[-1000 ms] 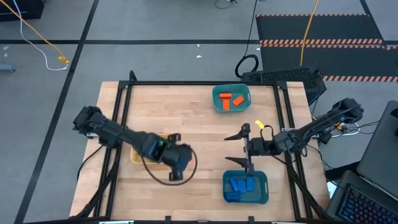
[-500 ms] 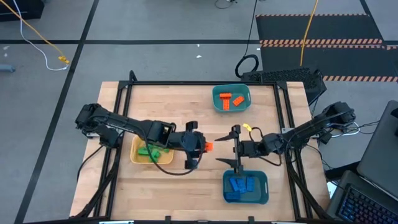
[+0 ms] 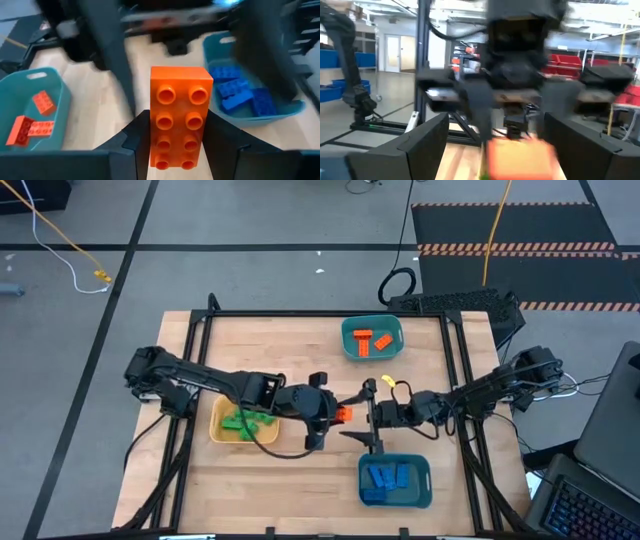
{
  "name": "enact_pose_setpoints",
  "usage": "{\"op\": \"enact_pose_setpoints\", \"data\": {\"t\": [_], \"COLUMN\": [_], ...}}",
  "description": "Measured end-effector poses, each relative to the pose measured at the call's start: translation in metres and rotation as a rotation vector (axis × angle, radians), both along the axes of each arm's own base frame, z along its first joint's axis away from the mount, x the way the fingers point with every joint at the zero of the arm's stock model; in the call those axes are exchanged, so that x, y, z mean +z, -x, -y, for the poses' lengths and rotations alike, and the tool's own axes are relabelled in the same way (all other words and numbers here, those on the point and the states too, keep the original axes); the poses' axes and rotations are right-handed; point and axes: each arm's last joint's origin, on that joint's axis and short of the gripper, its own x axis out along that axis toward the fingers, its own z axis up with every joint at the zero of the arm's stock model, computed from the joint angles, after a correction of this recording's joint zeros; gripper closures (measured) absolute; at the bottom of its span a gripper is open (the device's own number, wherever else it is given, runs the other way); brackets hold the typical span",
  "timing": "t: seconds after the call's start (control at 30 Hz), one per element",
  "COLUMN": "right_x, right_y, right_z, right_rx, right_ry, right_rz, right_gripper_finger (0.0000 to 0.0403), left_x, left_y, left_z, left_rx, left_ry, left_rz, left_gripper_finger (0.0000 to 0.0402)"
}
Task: Sort & place blocks by color
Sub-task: Put the orange game piece into the green bin
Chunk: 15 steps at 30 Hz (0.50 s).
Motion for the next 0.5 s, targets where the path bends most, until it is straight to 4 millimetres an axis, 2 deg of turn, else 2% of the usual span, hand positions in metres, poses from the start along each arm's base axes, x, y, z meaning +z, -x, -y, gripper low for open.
{"op": "enact_pose_setpoints", "data": {"t": [0.5], "right_x": [-0.0018], "right_y": [-0.0007], "right_z": [0.0015], "right_rx": [-0.016], "right_ry": [0.04], "right_rz": [-0.019], "right_gripper_finger": [0.0094], "left_x": [0.003], "left_y": [-0.0022], "left_z": [-0.0019], "left_rx": [-0.01], "left_ry": [-0.009], "left_rz": [0.037], "left_gripper_finger": [0.0259]}}
